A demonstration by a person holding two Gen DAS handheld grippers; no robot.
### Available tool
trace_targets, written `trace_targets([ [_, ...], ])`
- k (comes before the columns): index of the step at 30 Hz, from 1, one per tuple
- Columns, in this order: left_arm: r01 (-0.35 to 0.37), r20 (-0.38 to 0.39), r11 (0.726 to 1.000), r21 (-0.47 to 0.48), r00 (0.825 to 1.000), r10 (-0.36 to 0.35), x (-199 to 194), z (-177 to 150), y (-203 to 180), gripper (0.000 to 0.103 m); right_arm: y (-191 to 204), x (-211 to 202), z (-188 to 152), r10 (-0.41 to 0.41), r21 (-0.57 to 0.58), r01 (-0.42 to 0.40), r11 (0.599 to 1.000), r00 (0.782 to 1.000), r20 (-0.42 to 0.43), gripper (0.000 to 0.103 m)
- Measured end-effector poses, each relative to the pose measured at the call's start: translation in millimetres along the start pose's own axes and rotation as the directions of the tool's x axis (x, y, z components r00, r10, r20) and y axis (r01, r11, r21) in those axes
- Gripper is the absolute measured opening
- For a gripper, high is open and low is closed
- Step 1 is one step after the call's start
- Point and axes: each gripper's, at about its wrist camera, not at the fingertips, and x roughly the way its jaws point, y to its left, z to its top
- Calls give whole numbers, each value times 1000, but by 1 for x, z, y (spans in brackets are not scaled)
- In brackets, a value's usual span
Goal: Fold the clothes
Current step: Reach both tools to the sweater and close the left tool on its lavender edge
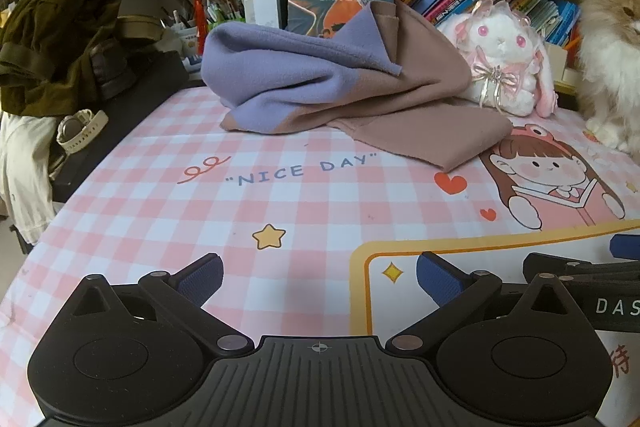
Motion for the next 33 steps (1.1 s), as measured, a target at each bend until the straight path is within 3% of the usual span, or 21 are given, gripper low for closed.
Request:
trace_targets([
  [18,24,20,997,79,999,-26,20,27,-1,103,-3,22,21,16,-9,-16,1000,1000,-13,103],
  [25,39,2,991,131,999,-39,48,58,-1,103,-7,36,35,37,14,-37,999,999,-25,103],
  [33,36,100,972,232,993,-60,79,113,-19,99,-18,40,53,69,42,-68,997,997,-22,98],
])
